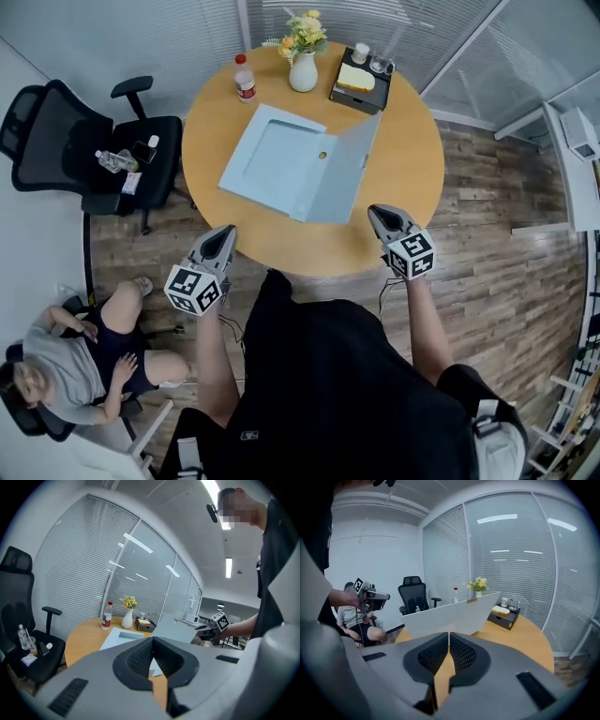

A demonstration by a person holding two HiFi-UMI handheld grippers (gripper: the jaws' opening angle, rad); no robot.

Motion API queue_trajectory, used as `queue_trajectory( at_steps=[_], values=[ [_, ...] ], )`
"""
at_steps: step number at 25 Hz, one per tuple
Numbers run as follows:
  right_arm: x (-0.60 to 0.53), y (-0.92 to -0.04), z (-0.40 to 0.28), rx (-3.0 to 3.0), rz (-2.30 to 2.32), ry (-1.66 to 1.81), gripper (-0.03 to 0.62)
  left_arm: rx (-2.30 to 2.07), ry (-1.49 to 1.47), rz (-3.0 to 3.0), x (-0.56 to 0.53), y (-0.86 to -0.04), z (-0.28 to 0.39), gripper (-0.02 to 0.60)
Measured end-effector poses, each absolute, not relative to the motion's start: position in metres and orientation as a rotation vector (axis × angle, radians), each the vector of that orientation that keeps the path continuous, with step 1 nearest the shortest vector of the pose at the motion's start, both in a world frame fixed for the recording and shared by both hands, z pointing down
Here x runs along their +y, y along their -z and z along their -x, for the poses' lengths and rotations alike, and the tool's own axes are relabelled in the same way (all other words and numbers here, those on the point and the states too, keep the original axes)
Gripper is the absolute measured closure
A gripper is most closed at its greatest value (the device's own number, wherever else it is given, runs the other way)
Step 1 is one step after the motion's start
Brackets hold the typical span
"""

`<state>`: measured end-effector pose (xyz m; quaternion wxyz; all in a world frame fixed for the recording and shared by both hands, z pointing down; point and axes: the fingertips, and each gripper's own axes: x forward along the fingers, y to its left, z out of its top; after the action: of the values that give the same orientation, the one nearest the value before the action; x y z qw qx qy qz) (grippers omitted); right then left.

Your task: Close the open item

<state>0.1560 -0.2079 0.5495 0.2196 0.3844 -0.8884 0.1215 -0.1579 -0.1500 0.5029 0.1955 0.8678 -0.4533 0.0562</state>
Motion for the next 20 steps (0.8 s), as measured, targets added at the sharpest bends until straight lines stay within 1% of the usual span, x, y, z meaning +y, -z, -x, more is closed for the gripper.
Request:
queue_trajectory(
  at_steps=[7,11,13,14,15,17,18,20],
  values=[
    [-0.266,-0.544,-0.126,-2.352,-1.262,-0.329,0.586,-1.183,-0.273,-2.479,-0.227,-0.521,0.228,0.577],
    [-0.288,-0.544,-0.127,-2.288,-1.360,-0.332,0.586,-0.951,-0.297,-2.580,-0.248,-0.537,0.230,0.575],
    [-0.297,-0.542,-0.130,-2.264,-1.395,-0.331,0.586,-0.836,-0.361,-2.614,-0.255,-0.552,0.228,0.575],
    [-0.302,-0.540,-0.131,-2.254,-1.411,-0.331,0.586,-0.808,-0.402,-2.613,-0.259,-0.561,0.229,0.553],
    [-0.306,-0.539,-0.132,-2.246,-1.424,-0.333,0.586,-0.793,-0.442,-2.602,-0.262,-0.571,0.232,0.493],
    [-0.310,-0.538,-0.132,-2.238,-1.435,-0.334,0.586,-0.768,-0.515,-2.572,-0.267,-0.591,0.237,0.419],
    [-0.313,-0.538,-0.131,-2.235,-1.435,-0.333,0.586,-0.753,-0.549,-2.560,-0.269,-0.601,0.238,0.364],
    [-0.319,-0.537,-0.128,-2.235,-1.428,-0.327,0.586,-0.719,-0.616,-2.547,-0.275,-0.622,0.238,0.297]
  ],
)
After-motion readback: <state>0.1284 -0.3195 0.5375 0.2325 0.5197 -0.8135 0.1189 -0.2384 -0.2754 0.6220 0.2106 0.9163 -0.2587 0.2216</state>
